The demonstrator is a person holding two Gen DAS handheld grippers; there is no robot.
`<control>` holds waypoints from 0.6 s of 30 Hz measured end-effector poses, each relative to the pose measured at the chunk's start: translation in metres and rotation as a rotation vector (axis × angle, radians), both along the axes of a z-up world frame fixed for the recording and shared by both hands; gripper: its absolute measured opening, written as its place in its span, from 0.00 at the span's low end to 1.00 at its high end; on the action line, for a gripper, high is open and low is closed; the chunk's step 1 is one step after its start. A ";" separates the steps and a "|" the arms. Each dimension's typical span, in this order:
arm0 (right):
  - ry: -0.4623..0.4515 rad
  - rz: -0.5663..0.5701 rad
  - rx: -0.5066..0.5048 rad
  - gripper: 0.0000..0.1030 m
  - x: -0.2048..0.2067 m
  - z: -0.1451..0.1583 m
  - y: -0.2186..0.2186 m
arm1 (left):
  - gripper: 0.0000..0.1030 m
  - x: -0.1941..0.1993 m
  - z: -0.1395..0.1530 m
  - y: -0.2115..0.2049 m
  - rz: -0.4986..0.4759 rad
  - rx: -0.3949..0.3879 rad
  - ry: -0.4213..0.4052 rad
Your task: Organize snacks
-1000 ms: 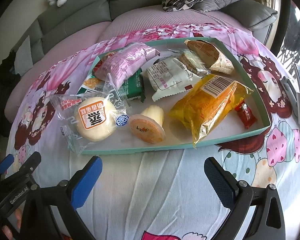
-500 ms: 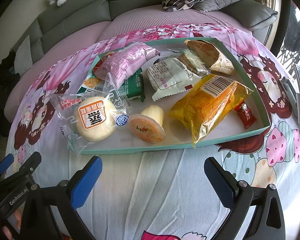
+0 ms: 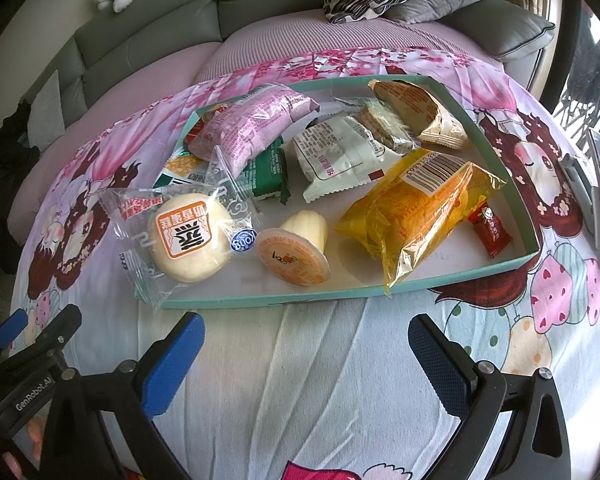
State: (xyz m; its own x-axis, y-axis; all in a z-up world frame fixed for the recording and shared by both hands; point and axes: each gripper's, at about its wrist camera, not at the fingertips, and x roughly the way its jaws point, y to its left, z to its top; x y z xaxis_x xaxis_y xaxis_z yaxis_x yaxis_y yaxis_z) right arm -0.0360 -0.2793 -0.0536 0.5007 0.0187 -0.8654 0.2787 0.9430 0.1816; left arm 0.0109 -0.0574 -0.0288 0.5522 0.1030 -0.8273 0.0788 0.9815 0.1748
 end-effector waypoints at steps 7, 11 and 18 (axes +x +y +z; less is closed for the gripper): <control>0.002 0.000 0.000 1.00 0.000 -0.001 0.000 | 0.97 0.000 0.000 0.000 0.001 -0.006 0.003; 0.003 0.000 0.000 1.00 0.000 -0.001 -0.001 | 0.97 0.000 0.001 0.000 0.002 -0.002 0.000; 0.002 0.000 0.000 1.00 0.001 -0.001 -0.001 | 0.97 0.000 0.001 0.000 0.000 -0.002 -0.001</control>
State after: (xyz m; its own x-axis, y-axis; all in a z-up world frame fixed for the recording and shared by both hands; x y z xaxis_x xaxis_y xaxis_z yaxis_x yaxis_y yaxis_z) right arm -0.0351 -0.2799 -0.0544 0.4987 0.0185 -0.8666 0.2795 0.9429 0.1810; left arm 0.0106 -0.0579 -0.0273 0.5526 0.1016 -0.8272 0.0783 0.9818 0.1728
